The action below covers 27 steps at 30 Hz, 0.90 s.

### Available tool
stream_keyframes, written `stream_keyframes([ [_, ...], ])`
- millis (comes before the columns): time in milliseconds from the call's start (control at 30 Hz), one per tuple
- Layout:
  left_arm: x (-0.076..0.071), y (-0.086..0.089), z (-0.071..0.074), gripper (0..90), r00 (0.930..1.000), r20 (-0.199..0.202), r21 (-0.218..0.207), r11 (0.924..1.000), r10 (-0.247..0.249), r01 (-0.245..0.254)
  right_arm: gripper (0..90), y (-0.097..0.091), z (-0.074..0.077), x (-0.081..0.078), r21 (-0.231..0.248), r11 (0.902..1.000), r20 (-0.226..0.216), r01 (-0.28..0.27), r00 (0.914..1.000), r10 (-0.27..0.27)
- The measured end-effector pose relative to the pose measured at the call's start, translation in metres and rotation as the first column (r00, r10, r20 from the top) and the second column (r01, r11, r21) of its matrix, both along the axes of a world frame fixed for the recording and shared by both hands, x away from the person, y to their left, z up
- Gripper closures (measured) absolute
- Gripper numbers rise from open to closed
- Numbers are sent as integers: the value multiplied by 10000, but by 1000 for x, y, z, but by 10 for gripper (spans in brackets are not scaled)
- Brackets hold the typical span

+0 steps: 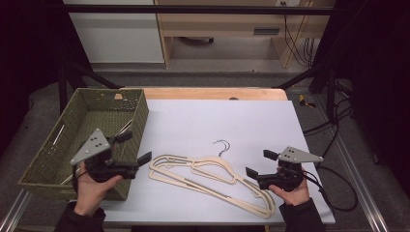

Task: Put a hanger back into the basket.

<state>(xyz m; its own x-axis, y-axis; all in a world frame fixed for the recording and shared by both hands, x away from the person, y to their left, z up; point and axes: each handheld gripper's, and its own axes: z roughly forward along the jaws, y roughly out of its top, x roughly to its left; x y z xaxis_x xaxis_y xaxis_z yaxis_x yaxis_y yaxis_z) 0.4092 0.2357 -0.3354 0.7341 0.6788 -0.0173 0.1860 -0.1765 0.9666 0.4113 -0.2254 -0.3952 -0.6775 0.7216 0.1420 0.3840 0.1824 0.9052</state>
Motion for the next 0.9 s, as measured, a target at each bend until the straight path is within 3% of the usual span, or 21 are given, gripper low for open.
stream_keyframes([
  [133, 4, -20, -20, 72, 9988, -419, 76, 9996, -269, 273, 81, 1, -4, 1, -114, 9999, -182, -8, 9998, 6],
  [233, 8, -29, -33, 71, 9967, -761, 593, 9978, -267, 313, 97, -1, -7, 2, -274, 9995, -373, -124, 9992, 114],
  [300, 9, -33, -40, 74, 9948, -955, 533, 9977, -367, 419, 91, -1, -8, 3, -428, 9991, -461, -38, 9989, 19],
  [433, 11, -40, -53, 74, 9913, -1242, 930, 9941, -437, 554, 113, 1, -13, 5, -984, 9951, -563, 14, 9984, -70],
  [600, 14, -40, -65, 74, 9868, -1570, 1130, 9919, -401, 583, 170, 8, -21, 8, -1355, 9904, -918, -282, 9957, 158],
  [733, 15, -41, -71, 74, 9845, -1720, 1363, 9890, -343, 583, 232, 12, -29, 11, -1718, 9836, -1317, -554, 9907, 328],
  [900, 17, -44, -77, 73, 9828, -1822, 1593, 9853, -317, 613, 295, 20, -42, 17, -2319, 9666, -1765, -1089, 9819, 683],
])
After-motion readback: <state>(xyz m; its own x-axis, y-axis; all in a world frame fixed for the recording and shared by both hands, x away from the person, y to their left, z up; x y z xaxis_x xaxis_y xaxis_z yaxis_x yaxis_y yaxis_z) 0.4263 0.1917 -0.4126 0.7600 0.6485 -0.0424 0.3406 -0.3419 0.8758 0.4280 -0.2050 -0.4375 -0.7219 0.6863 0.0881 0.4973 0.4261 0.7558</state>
